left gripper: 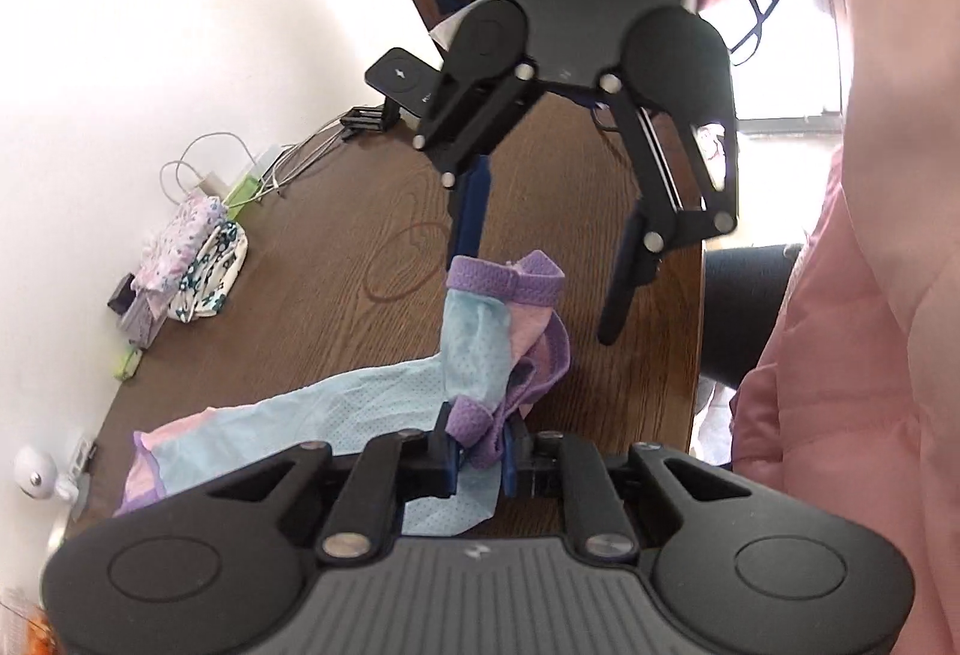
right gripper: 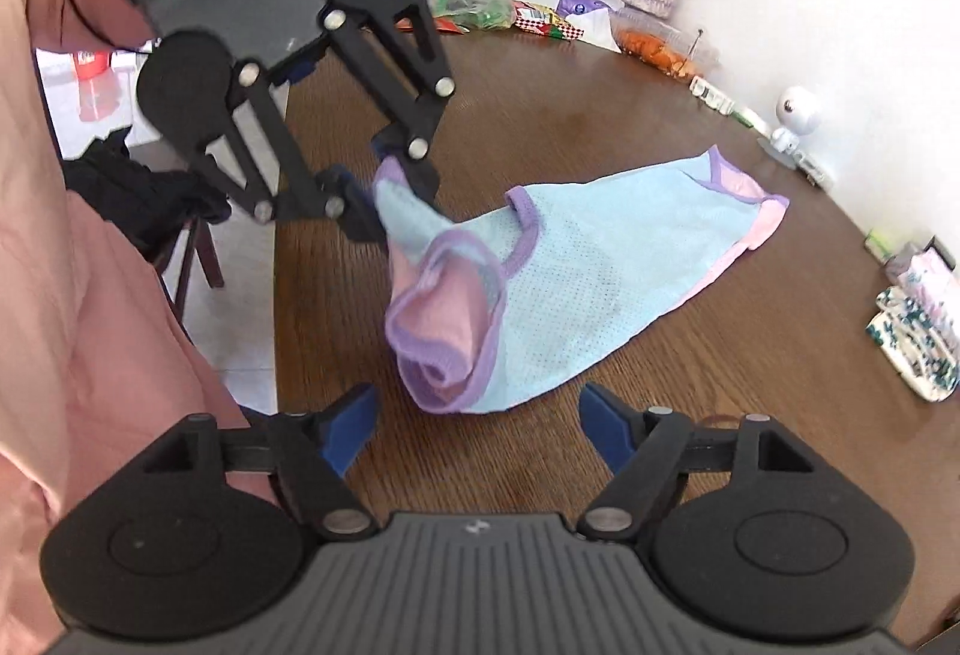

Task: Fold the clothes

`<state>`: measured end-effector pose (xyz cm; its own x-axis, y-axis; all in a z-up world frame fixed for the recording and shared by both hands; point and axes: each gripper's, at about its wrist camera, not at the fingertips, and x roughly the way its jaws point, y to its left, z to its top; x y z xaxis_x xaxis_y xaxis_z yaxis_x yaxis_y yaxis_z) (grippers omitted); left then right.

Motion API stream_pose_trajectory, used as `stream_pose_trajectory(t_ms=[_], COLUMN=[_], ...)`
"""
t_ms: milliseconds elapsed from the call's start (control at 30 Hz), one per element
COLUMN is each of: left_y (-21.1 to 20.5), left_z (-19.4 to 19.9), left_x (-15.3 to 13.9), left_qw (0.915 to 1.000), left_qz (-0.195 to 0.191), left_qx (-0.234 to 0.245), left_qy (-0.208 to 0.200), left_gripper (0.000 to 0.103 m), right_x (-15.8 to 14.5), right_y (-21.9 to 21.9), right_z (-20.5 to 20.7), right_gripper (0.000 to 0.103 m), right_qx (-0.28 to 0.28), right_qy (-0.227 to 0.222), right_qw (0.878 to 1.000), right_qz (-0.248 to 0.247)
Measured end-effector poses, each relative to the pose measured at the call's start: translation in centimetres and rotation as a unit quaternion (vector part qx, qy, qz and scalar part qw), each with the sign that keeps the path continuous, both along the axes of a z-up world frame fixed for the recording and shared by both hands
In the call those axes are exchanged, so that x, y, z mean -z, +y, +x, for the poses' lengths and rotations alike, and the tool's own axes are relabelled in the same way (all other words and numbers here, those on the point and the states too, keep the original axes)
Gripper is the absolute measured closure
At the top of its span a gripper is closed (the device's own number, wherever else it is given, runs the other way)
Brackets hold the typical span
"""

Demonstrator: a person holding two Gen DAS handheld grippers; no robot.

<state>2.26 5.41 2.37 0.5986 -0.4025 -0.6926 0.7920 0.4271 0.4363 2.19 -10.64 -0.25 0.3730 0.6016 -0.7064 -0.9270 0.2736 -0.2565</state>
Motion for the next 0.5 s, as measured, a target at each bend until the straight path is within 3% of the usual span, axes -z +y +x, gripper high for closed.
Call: stream_pose_trajectory(t_ms=[100,233,300,400,433,467,500], left_y=[0.7,1.4,1.7,2.0,2.1,2.2,2.4], left_z=[0.8,1.2,0.7,0.6,0.5,0.4,0.3], left_x=[-1.1,-1.9,-1.9,-2.0,-1.9,-1.9,-2.0], left_qw=[0.9993,0.9982,0.9979,0.9971,0.9967,0.9963,0.9956], left_qz=[-0.029,-0.047,-0.052,-0.058,-0.060,-0.062,-0.066], left_qx=[-0.013,-0.024,-0.027,-0.031,-0.032,-0.032,-0.030], left_qy=[0.018,0.026,0.029,0.040,0.045,0.051,0.059], left_gripper=[0.091,0.091,0.091,0.091,0.091,0.091,0.091], right_x=[0.9,1.4,1.6,1.2,0.9,0.5,0.1], right_y=[0.6,2.0,2.6,3.1,3.2,3.2,3.1], right_z=[-0.4,0.3,0.7,1.1,1.2,1.5,1.7], right_gripper=[0.027,0.029,0.035,0.067,0.084,0.091,0.092], right_qx=[-0.018,-0.042,-0.058,-0.079,-0.088,-0.096,-0.104], right_qy=[-0.064,-0.102,-0.119,-0.109,-0.093,-0.068,-0.043], right_qw=[0.998,0.994,0.991,0.991,0.992,0.993,0.994], right_qz=[-0.014,-0.012,-0.011,-0.007,-0.003,0.001,0.005])
